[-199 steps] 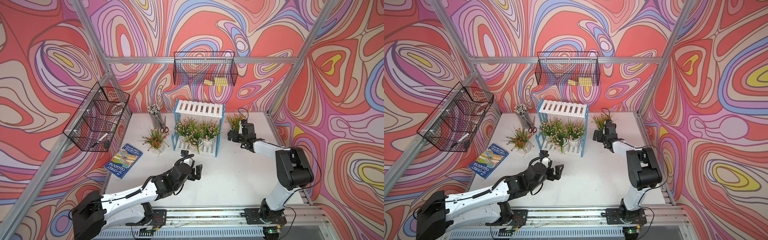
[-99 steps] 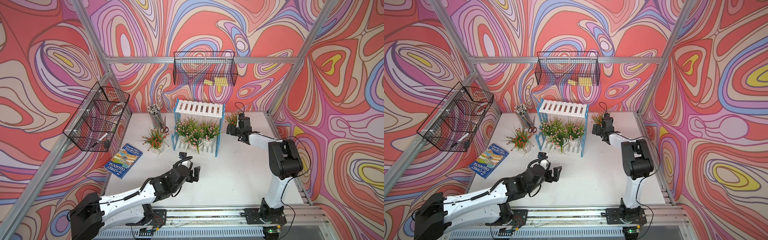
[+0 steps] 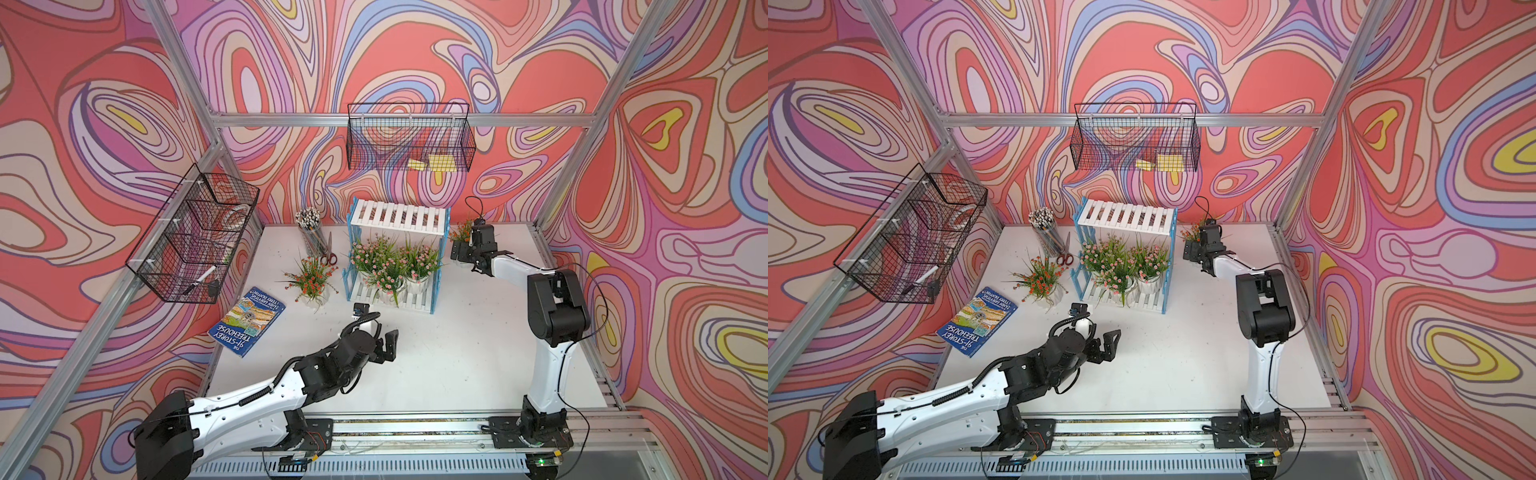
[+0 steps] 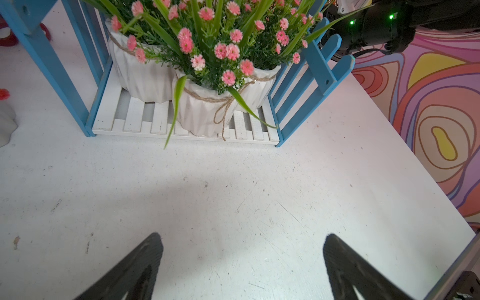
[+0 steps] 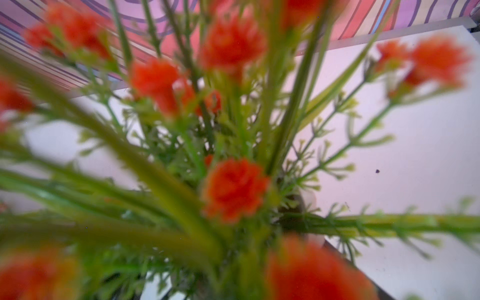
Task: Place the baby's breath potted plants on the rack by color
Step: Pick up the baby's breath potted plant from the center of the board.
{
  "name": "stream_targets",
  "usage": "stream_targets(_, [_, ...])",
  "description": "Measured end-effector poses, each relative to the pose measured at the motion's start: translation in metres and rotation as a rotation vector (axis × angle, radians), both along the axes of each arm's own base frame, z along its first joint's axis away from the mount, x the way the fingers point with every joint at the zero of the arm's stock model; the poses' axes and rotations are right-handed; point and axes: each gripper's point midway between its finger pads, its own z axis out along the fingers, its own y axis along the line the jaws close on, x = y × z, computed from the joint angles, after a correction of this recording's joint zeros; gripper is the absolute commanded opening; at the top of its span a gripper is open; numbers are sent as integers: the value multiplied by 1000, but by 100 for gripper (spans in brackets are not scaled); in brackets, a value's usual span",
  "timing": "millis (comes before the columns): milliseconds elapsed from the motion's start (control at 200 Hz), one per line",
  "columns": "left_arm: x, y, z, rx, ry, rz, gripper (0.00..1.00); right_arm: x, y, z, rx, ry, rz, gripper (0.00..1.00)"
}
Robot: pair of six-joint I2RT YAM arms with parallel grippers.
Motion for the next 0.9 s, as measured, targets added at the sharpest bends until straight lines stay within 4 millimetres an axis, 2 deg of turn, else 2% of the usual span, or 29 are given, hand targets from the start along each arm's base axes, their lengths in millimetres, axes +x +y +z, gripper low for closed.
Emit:
stream_targets(391, [0,3,-1,3,0,8,97,13,-4,-8,-34,23,-20,98])
stream_targets(576, [0,3,-1,4,0,9,97,25,-6,-8,-55,20,-33,95])
stream_targets(696, [0,5,2,-1,-7,14,97,33,-7,-4,-73,10,-45,87])
stream_targets(901, [-1,8,8,-11,-19,21,97,37,-8,-3,-80,11,-54,66])
